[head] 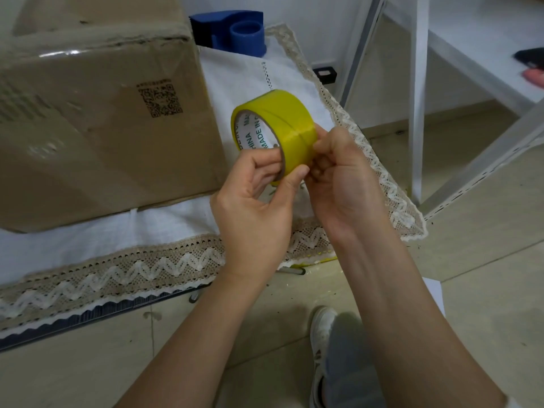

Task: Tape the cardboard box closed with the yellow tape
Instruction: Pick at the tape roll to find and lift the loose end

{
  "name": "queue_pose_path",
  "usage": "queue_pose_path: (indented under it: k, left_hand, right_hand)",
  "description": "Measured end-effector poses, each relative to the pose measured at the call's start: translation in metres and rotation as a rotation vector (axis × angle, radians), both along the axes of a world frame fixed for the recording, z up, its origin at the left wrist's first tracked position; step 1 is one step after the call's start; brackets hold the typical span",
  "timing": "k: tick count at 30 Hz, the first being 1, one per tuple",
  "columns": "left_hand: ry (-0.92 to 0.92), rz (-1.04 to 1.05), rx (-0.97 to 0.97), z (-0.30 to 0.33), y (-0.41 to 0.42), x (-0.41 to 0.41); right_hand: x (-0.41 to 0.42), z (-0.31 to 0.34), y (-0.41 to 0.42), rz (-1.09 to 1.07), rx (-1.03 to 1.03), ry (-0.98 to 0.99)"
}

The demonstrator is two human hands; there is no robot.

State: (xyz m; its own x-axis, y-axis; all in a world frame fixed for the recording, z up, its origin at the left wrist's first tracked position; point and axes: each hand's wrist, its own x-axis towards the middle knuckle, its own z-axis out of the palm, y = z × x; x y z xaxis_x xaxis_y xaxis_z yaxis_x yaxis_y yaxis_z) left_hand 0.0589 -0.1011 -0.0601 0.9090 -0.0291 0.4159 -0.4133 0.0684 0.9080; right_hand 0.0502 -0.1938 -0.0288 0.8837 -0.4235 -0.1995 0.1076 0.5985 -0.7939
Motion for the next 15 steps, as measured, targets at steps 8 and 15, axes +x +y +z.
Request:
queue_pose_path:
  k: [8,15]
  left_hand:
    - [0.020,-0.022,-0.027,0.010,0.004,0.006]
    - [0.055,-0.055,-0.050,0.013,0.007,0.008]
  right_hand:
    - [-0.009,-0.005,-0.007,-0.043,-0.293,-0.080]
    - [-0.016,-0.008,-0.022,-0.340,-1.203,-0.203]
